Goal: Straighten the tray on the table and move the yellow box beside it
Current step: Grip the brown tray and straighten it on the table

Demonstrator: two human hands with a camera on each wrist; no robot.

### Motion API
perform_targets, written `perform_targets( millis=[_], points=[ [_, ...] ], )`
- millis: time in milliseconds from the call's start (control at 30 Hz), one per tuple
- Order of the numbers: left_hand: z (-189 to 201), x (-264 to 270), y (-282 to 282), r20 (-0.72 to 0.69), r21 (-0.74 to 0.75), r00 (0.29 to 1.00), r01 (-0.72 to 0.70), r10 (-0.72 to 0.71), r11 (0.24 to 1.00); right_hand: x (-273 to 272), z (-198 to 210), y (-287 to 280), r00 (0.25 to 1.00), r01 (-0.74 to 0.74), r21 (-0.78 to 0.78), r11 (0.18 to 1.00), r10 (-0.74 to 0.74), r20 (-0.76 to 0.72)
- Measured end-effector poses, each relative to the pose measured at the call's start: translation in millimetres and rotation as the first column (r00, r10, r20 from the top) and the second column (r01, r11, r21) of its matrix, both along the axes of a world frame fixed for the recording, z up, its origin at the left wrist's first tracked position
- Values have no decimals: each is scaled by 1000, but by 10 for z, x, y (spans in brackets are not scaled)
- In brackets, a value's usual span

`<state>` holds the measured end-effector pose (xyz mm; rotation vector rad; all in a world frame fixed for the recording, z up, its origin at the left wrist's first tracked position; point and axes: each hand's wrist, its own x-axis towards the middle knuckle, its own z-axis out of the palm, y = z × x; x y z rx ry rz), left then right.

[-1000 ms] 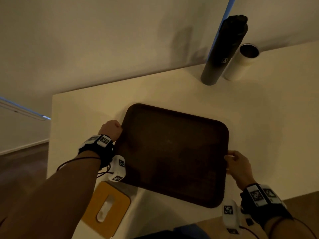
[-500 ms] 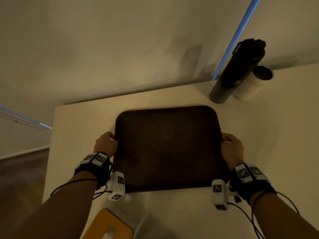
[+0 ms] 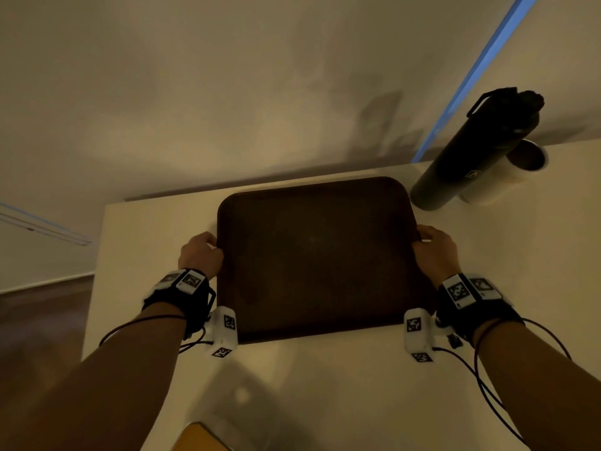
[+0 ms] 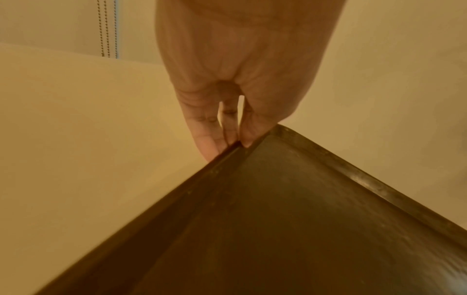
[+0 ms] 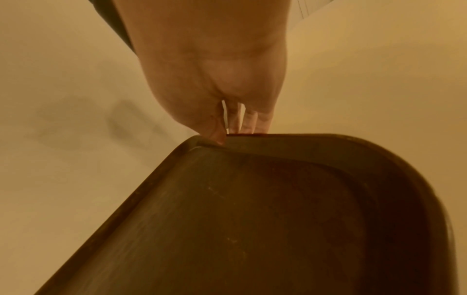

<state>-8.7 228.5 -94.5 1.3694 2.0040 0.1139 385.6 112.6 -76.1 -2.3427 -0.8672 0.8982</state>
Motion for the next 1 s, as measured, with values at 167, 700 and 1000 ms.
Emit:
perform_targets(
  millis=[167,700,1000],
  points=[
    [-24,19,180,13,1,1000,-20,20,1000,24,7,180,999,-27,-7,1000,28,18],
    [-45,37,344,24,0,999,-33,33,999,60,-2,462,997,-55,-26,998,57,54],
    [44,36,329,93,-45,992,-76,80,996,57,40,442,996,-92,-90,992,92,6]
  ],
)
